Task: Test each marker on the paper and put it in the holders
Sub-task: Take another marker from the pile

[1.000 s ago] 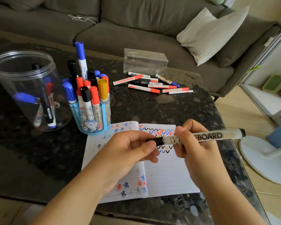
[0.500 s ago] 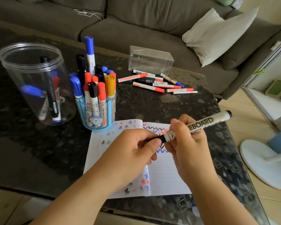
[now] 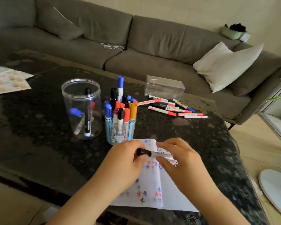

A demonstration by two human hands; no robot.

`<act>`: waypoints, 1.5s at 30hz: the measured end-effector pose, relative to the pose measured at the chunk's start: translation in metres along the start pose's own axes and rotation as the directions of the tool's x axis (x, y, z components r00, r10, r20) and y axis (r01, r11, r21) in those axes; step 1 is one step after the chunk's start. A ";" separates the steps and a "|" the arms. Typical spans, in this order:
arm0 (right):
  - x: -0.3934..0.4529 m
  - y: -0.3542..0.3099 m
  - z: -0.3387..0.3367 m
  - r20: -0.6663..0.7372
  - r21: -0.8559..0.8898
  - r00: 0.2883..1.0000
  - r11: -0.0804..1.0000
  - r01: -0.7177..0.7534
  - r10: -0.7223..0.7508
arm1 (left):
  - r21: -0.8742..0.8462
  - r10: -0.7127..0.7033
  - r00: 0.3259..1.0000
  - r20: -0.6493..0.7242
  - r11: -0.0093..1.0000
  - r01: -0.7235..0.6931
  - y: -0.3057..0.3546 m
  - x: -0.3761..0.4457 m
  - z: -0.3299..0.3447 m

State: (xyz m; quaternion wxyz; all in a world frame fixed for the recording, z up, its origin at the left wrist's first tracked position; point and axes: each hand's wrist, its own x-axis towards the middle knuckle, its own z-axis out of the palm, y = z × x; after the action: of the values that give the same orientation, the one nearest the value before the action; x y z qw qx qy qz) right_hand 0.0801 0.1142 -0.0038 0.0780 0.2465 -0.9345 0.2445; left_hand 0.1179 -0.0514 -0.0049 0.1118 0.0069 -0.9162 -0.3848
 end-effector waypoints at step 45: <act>0.079 0.051 0.007 -0.054 0.138 0.971 0.965 -0.225 0.234 | 0.178 0.212 0.976 0.041 0.960 -0.216 -0.020 0.051 0.010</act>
State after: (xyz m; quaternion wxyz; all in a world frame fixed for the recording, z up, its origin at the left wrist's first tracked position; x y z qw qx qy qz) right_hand -0.0145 0.1159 -0.0105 0.0656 0.1326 -0.9353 0.3214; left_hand 0.0646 -0.0632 -0.0154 0.1419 -0.0862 -0.9438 -0.2856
